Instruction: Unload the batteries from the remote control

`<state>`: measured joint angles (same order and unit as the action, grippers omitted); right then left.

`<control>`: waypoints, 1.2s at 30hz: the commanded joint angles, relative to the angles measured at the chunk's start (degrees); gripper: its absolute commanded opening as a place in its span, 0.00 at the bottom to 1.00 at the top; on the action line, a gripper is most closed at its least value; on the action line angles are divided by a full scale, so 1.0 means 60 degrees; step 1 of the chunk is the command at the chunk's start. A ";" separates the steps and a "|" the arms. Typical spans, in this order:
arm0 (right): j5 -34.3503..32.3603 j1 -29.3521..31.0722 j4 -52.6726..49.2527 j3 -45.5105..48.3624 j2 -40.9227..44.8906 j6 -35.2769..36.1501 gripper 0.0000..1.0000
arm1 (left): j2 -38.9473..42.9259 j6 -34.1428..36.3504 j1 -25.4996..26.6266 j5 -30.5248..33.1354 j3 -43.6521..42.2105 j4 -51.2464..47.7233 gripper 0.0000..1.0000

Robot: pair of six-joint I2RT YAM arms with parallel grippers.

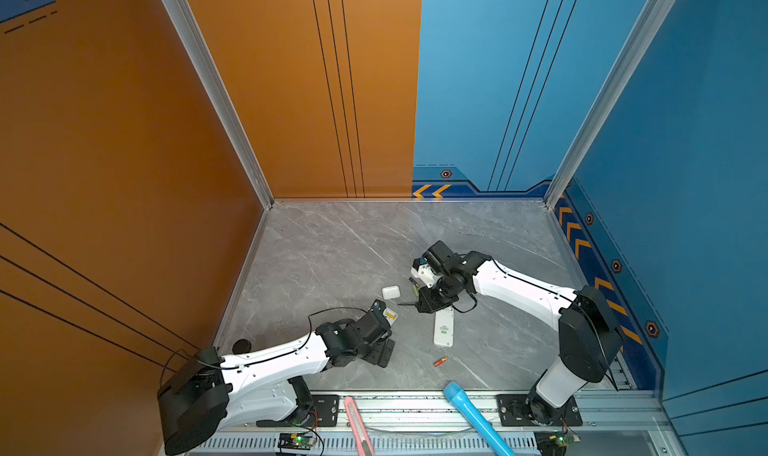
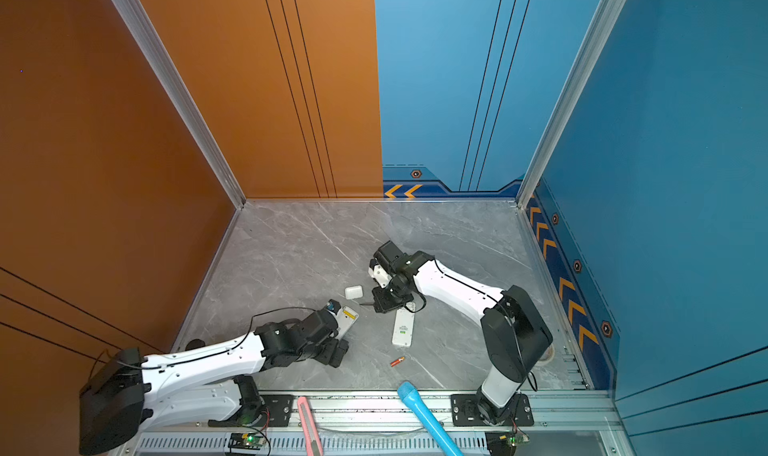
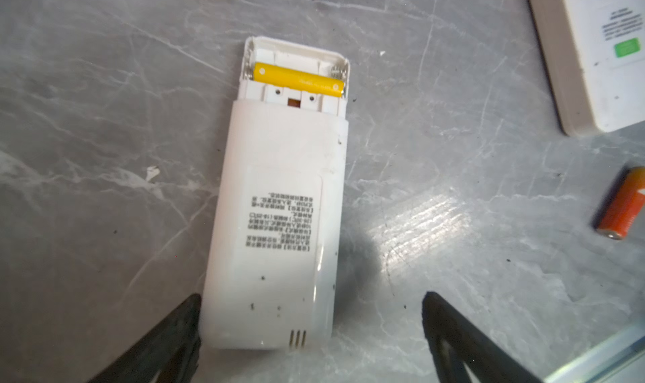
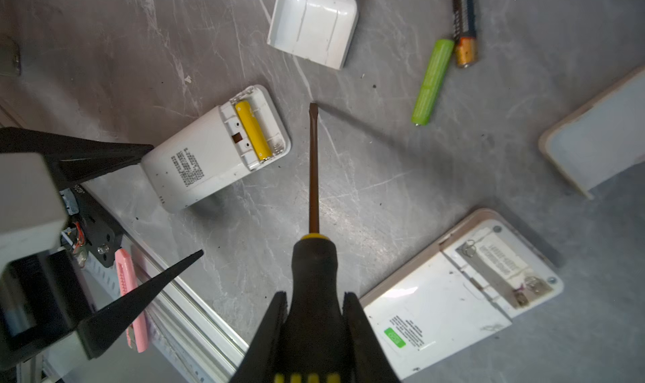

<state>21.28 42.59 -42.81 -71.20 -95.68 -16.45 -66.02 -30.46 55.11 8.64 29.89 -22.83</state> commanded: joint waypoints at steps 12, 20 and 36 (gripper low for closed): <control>0.0489 0.0943 0.0031 -0.0090 -0.0155 -0.0539 0.00 | -0.0402 0.0246 -0.0143 -0.0229 -0.0142 0.0288 0.98; 0.0267 0.0600 -0.0029 0.0430 0.1032 -0.0935 0.00 | -0.0250 -0.0196 -0.0384 0.0762 0.0082 -0.0193 0.98; -0.0100 -0.0227 -0.0627 0.0811 0.1907 -0.0944 0.00 | 0.3401 -0.6027 0.0489 -0.0502 0.0256 -0.3020 0.56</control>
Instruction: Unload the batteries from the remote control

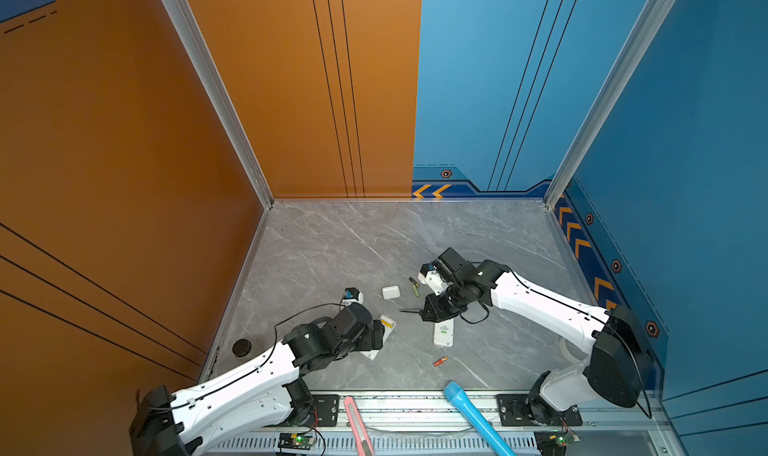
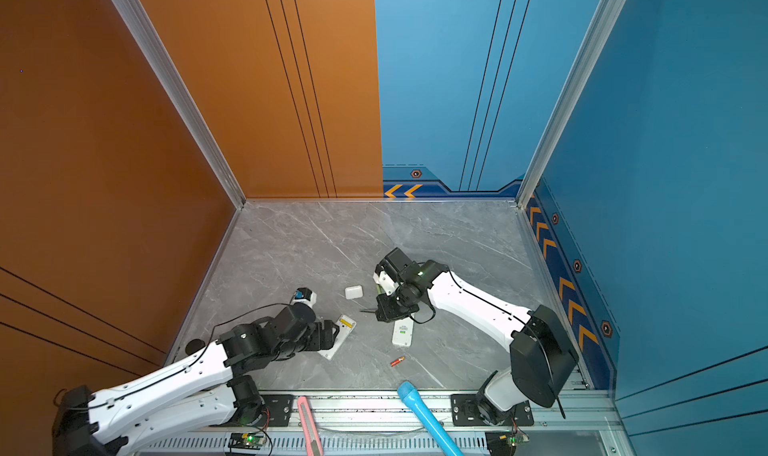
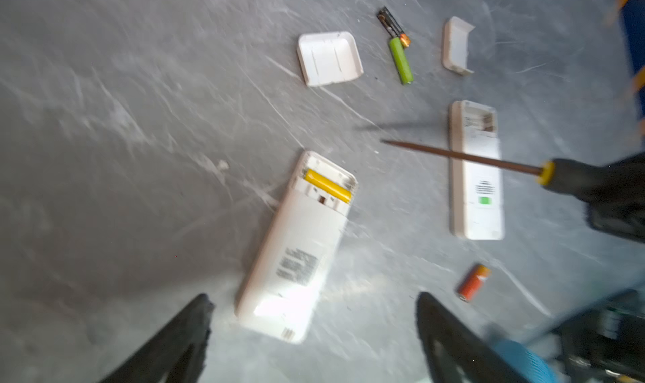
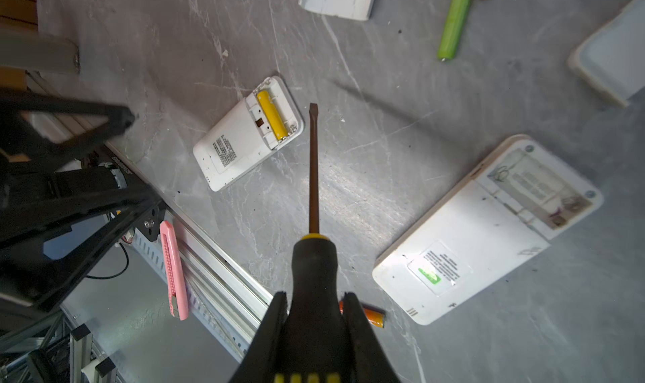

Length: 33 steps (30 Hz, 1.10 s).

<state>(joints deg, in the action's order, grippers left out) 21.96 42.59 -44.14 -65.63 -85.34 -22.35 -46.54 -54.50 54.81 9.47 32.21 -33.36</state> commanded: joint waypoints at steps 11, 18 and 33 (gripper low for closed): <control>0.0082 -0.1037 -0.0880 -0.1216 -0.0359 0.0777 0.00 | -0.4079 -0.1946 0.1561 -0.1318 0.1029 -0.0742 0.01; 0.0291 -0.1122 -0.0975 -0.1521 -0.0572 0.1093 0.00 | -0.5087 -0.2000 0.0970 -0.1183 0.1050 -0.0711 0.03; 0.0634 -0.1336 -0.0990 -0.1093 -0.0424 0.1278 0.00 | -0.5794 -0.1111 -0.1437 -0.0165 0.1159 -0.0255 0.07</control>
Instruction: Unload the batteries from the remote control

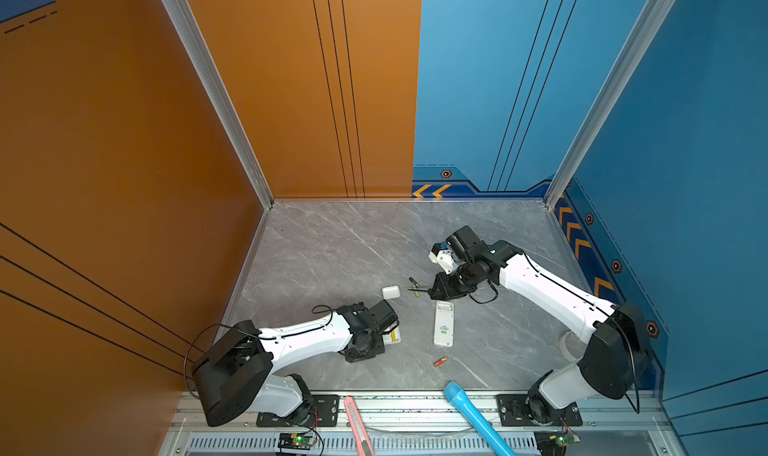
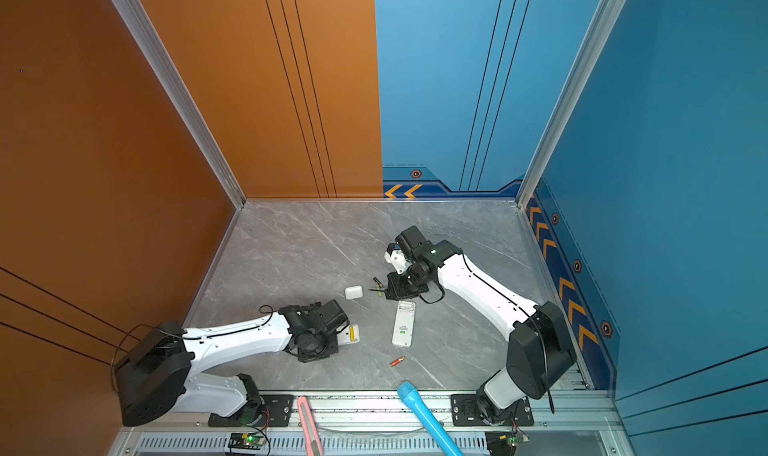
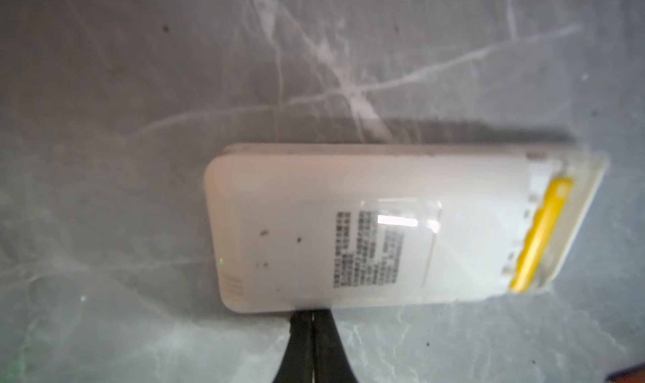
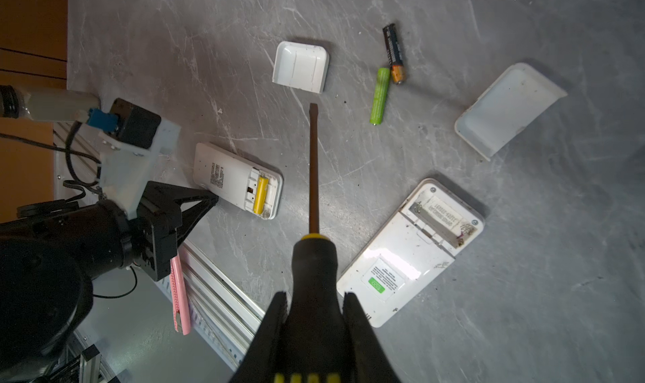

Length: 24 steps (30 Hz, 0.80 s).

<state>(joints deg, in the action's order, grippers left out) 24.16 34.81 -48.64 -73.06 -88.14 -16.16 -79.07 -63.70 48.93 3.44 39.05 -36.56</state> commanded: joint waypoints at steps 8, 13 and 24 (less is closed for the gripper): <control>0.0536 0.0654 -0.0500 0.0801 0.0356 0.0523 0.00 | -0.0858 0.0873 -0.0729 0.0275 0.0326 0.1053 0.09; 0.0133 0.1171 -0.0394 0.1528 0.0675 0.0172 0.00 | -0.0382 0.0546 -0.0649 0.0012 -0.0077 0.1054 0.09; -0.0309 0.2168 0.0101 0.2153 0.1316 -0.0687 0.00 | -0.0832 0.1075 -0.0158 -0.1019 0.0315 0.1892 0.10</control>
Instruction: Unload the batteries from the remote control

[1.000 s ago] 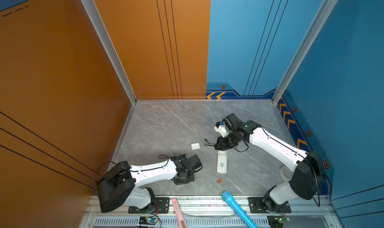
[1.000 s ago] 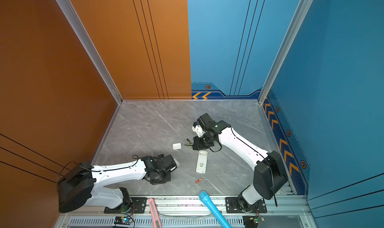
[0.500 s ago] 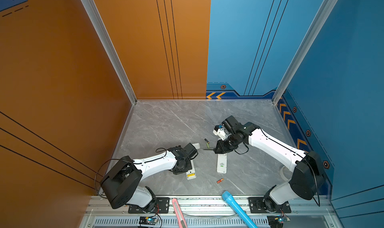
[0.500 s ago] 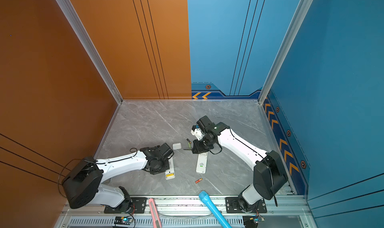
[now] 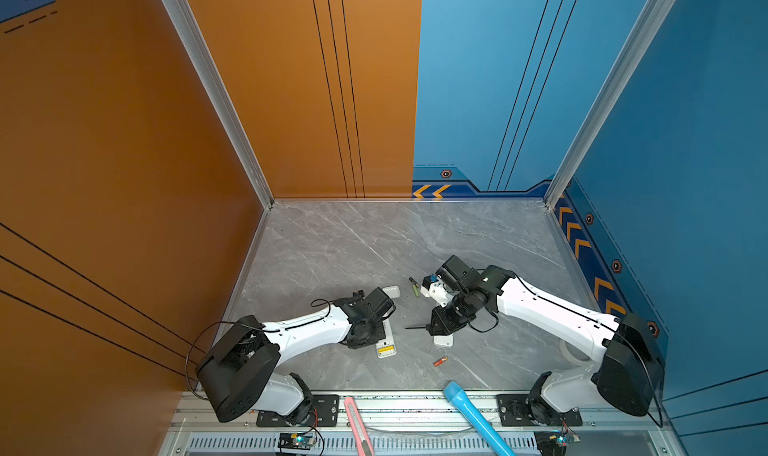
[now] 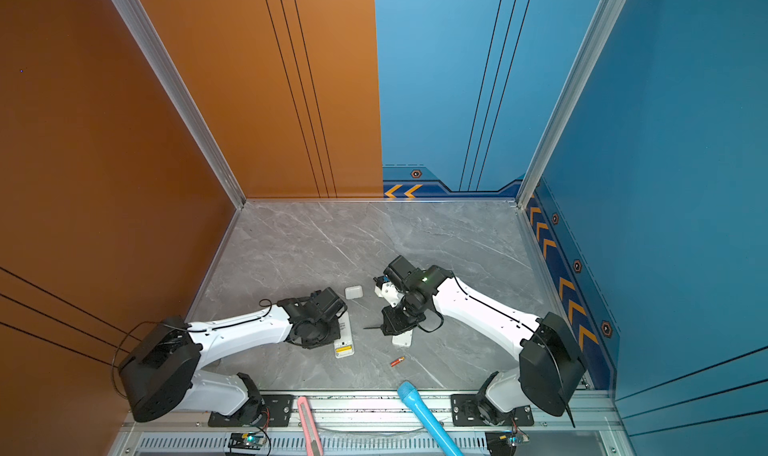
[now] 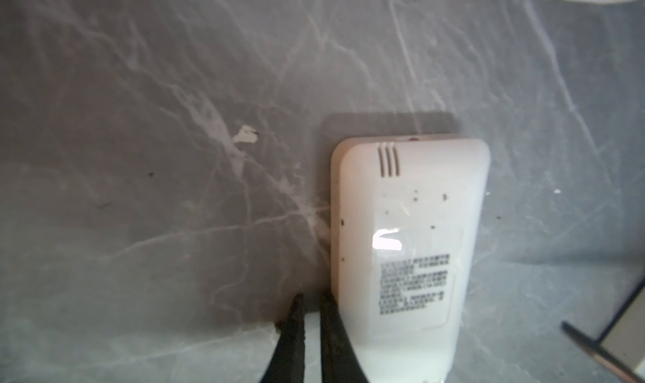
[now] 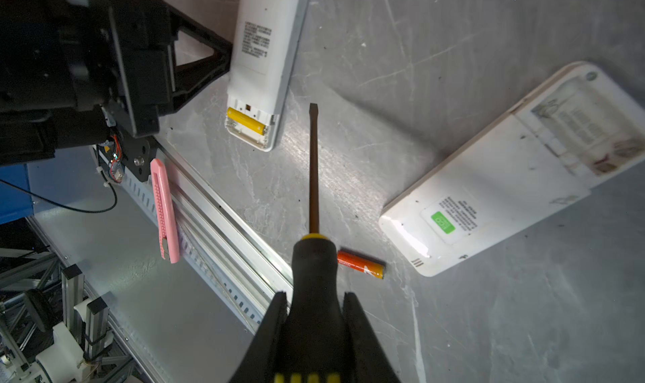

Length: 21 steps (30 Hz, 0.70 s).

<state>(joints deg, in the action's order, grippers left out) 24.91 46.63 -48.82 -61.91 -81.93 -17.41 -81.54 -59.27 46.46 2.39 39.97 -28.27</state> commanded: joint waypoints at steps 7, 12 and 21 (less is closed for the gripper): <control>-0.1329 0.0842 0.0532 0.0908 0.1054 -0.1562 0.00 | -0.0161 0.0891 0.0387 -0.1687 0.0286 0.0542 0.07; -0.1831 0.1268 0.0721 0.1271 0.1638 -0.2203 0.00 | -0.0104 0.0986 0.0412 -0.2443 0.0036 0.0205 0.04; -0.2251 0.2312 0.0784 0.1497 0.2172 -0.2262 0.00 | 0.0954 0.1039 0.0417 -0.2487 0.0036 -0.0276 0.05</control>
<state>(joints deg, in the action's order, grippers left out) 14.55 59.05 -44.91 -53.80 -70.17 -29.71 -79.81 -53.87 48.58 -11.25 40.38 -27.00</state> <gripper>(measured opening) 0.255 0.045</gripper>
